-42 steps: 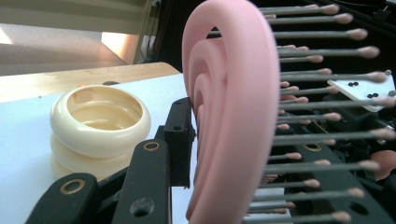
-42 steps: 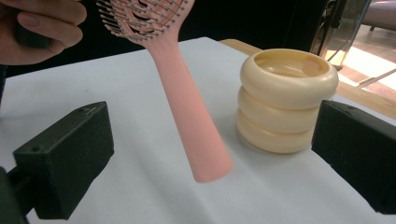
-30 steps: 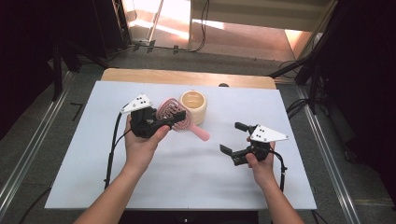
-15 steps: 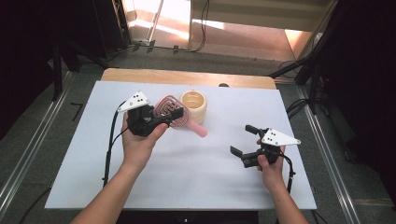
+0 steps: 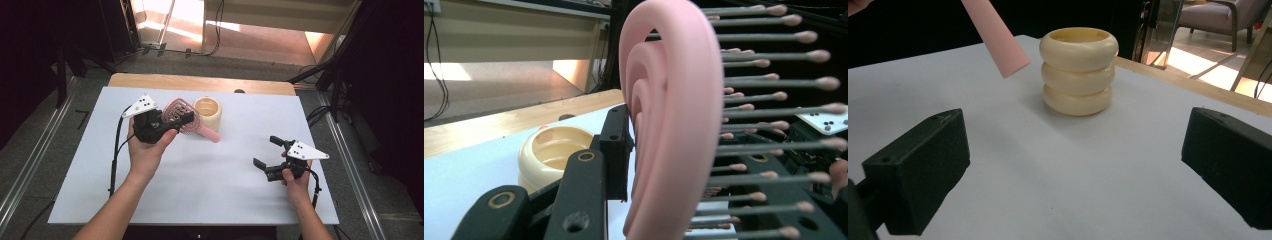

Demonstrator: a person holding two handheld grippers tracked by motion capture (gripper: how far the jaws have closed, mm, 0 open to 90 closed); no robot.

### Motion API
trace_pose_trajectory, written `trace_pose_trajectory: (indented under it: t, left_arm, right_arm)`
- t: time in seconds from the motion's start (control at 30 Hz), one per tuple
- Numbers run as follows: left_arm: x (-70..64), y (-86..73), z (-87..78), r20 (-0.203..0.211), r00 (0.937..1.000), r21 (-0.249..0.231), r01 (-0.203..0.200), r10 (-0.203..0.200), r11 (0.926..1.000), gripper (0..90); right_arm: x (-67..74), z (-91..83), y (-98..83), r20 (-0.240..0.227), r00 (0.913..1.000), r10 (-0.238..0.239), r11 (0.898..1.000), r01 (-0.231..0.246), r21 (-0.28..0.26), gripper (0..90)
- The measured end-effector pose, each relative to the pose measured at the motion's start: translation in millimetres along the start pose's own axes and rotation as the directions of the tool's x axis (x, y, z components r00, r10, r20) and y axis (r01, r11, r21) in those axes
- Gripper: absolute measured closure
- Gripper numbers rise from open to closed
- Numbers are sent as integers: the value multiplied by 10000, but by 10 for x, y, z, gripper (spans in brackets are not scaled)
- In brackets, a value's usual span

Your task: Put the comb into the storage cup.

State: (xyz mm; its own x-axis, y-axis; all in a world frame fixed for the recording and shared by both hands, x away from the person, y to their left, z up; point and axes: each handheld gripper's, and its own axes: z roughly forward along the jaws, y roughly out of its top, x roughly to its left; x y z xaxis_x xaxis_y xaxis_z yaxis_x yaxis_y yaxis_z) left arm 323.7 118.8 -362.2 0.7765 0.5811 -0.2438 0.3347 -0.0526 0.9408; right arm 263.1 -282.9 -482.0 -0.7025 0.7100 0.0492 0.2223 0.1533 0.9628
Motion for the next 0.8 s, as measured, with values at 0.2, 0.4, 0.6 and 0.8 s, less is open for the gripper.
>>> trace_pose_trajectory:
  t: [0.2, 0.4, 0.6, 0.8]
  left_arm:
    - [27, 42, -18, -66, 10000, -57, -16, 15, 10000, 639]
    - [46, 75, -22, -126, 9999, -153, -32, 30, 9999, 639]
    - [54, 125, -29, -194, 9998, -269, -65, 60, 9996, 639]
    - [85, 169, -36, -288, 9996, -408, -2, -10, 9992, 639]
  right_arm:
    - [-6, -44, -46, 99, 10000, 16, 10000, -16, 16, 0]
    - [-37, -119, -79, 216, 9998, 17, 10000, -17, -29, 0]
    - [-49, -178, -117, 376, 9993, 78, 10000, -78, -17, 0]
    - [-45, -218, -144, 417, 9991, 89, 10000, -89, -12, 0]
